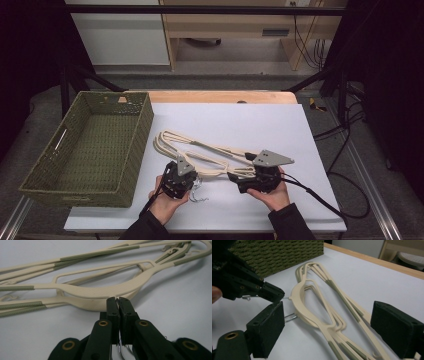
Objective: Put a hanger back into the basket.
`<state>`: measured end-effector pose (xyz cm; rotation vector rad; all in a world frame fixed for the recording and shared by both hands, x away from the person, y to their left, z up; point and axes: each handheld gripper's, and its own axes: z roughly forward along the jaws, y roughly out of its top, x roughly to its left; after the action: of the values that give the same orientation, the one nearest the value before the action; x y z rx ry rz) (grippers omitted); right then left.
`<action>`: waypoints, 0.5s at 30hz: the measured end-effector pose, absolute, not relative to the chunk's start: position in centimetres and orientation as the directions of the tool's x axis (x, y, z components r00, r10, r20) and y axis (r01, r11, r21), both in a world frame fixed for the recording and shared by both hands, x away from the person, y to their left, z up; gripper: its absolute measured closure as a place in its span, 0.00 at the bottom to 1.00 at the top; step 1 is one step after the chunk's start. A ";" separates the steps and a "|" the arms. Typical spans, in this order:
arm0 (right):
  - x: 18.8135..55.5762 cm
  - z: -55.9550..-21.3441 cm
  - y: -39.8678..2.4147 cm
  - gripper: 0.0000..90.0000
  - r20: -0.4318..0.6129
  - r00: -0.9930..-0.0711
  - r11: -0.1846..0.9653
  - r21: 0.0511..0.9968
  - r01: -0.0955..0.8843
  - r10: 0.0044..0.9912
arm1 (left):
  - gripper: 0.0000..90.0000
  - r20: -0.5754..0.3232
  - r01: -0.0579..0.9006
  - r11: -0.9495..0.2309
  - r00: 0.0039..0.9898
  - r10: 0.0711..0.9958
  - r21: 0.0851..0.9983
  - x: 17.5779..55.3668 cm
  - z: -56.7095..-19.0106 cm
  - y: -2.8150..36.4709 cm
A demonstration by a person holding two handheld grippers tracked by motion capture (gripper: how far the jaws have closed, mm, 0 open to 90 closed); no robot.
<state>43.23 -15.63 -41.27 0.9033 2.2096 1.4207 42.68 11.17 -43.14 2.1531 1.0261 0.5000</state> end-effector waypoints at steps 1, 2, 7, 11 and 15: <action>43.6 -41.5 -14.6 0.18 0.023 -0.751 0.318 0.897 0.308 0.660 | 0.97 0.041 0.520 -0.448 0.618 0.785 0.728 42.7 -43.0 11.3; 43.6 -41.5 -14.6 0.18 0.023 -0.751 0.318 0.897 0.308 0.660 | 0.97 0.037 0.520 -0.447 0.621 0.783 0.727 42.7 -42.8 11.3; 44.6 -42.3 -12.4 0.25 0.002 -0.789 0.380 0.875 0.299 0.614 | 0.97 0.064 0.508 -0.473 0.630 0.774 0.720 42.8 -42.7 11.2; 45.2 -43.1 -11.0 0.29 -0.021 -0.804 0.428 0.855 0.294 0.594 | 0.97 0.077 0.502 -0.488 0.637 0.767 0.714 42.8 -42.7 11.0; 45.5 -43.9 -9.6 0.32 -0.032 -0.811 0.467 0.830 0.304 0.584 | 0.97 0.084 0.500 -0.496 0.640 0.764 0.710 42.7 -42.5 10.9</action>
<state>45.48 -9.64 -43.89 0.7549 2.4078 1.2689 42.70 10.87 -42.53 2.1983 0.9801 0.5183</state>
